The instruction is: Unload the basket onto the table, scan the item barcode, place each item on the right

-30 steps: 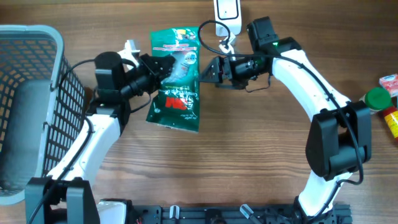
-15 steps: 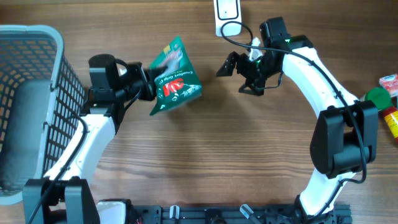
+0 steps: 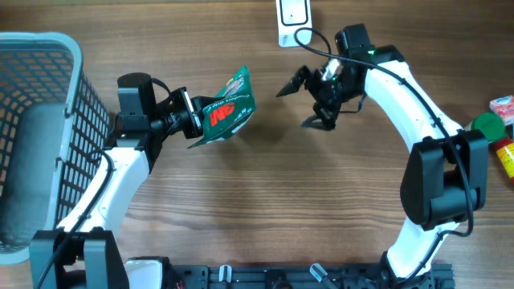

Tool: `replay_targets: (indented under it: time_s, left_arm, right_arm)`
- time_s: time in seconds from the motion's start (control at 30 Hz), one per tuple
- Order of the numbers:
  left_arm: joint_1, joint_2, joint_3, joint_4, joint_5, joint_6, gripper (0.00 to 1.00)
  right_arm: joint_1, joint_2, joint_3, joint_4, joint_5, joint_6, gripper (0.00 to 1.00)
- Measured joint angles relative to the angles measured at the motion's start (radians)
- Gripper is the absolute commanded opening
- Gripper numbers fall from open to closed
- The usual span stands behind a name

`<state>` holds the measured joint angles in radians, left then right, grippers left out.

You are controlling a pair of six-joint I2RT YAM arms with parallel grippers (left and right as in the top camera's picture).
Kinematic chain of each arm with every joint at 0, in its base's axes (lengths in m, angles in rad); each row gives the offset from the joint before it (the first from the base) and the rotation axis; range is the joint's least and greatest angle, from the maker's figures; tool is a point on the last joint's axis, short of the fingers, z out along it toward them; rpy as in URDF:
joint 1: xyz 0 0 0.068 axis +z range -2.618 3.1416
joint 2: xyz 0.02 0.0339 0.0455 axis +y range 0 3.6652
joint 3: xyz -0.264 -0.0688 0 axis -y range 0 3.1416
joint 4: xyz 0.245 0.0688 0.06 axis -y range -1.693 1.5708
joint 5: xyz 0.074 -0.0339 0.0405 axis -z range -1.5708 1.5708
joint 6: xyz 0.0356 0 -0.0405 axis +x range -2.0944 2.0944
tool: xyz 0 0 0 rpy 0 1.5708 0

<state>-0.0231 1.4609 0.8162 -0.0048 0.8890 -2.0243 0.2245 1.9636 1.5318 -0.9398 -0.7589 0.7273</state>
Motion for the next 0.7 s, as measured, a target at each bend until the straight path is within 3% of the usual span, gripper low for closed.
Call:
replay_targets:
  time_s: [0.2,0.27,0.4,0.5,0.7]
  left_arm:
    - [0.0,0.0,0.0,0.0,0.004,0.0,0.04]
    - [0.0,0.0,0.0,0.0,0.004,0.0,0.04]
    - [0.0,0.0,0.0,0.0,-0.023,0.0,0.04]
    - [0.0,0.0,0.0,-0.004,-0.156,0.046,0.04]
    - [0.0,0.0,0.0,-0.016,-0.324,0.229,0.04]
  right_arm:
    - [0.0,0.0,0.0,-0.025,-0.006,-0.684,1.0]
    - [0.0,0.0,0.0,-0.024,-0.007,-0.818,1.0]
    - [0.0,0.0,0.0,-0.04,-0.011,-1.042,1.0]
    - [0.0,-0.003,0.0,-0.043,-0.011,-1.172,1.0]
    - [0.0,-0.086,0.002,-0.033,-0.022,-1.207,1.0]
